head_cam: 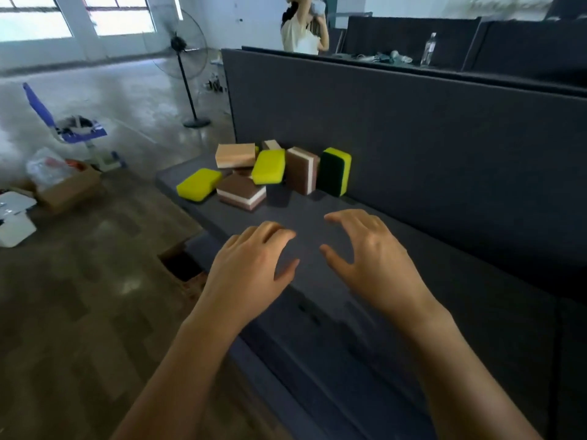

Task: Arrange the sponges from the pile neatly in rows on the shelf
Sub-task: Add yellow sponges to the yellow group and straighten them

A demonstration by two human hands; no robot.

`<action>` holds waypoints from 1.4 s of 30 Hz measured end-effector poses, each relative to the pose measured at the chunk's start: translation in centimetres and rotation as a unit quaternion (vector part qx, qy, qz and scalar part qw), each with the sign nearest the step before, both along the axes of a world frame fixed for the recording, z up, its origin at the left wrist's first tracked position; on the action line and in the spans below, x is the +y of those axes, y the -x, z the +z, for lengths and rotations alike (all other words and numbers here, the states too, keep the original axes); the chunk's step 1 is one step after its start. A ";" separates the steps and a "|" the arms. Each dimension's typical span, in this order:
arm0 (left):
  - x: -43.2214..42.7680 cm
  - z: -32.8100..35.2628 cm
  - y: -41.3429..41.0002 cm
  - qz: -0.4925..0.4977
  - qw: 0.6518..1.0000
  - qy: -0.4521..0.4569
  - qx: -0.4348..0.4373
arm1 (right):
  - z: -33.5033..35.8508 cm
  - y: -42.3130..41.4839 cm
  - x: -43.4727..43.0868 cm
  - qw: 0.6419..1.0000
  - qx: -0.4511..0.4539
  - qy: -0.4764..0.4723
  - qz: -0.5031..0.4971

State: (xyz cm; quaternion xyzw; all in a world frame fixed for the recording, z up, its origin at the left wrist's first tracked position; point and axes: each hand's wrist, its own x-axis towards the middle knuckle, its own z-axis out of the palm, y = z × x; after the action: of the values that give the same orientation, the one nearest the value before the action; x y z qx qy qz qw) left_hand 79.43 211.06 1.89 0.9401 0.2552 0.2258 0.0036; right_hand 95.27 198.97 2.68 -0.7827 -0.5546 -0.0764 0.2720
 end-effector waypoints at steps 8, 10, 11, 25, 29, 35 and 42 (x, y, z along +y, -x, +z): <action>7.1 -1.7 -5.7 -0.039 0.999 0.029 -0.006 | -0.3 -5.3 8.2 0.999 -0.008 0.012 -0.052; 9.2 -1.8 -7.1 -0.057 0.998 0.034 0.000 | -0.3 -6.8 10.8 0.997 -0.012 0.018 -0.080; 10.3 -1.9 -7.7 -0.067 0.997 0.035 0.005 | -0.3 -7.6 12.2 0.995 -0.013 0.020 -0.097; 21.6 -1.9 -14.4 -0.163 0.987 0.005 -0.010 | -2.6 -12.3 21.4 0.947 -0.006 0.055 -0.315; 22.5 -2.0 -17.1 -0.157 0.986 -0.025 -0.043 | -2.3 -11.0 19.0 0.947 0.017 0.015 -0.321; 23.2 -3.3 -19.4 -0.115 0.993 -0.012 0.019 | -2.0 -7.9 16.1 0.947 0.059 -0.039 -0.312; 21.1 -1.3 -19.0 -0.212 0.975 0.038 -0.056 | -1.7 -5.5 11.8 0.927 0.068 -0.071 -0.363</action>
State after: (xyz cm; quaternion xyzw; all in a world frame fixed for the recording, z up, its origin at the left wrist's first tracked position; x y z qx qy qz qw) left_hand 98.39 232.18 0.61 0.9578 0.0579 0.2627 0.1016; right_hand 100.75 210.75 0.99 -0.9124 -0.2061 -0.1554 0.3177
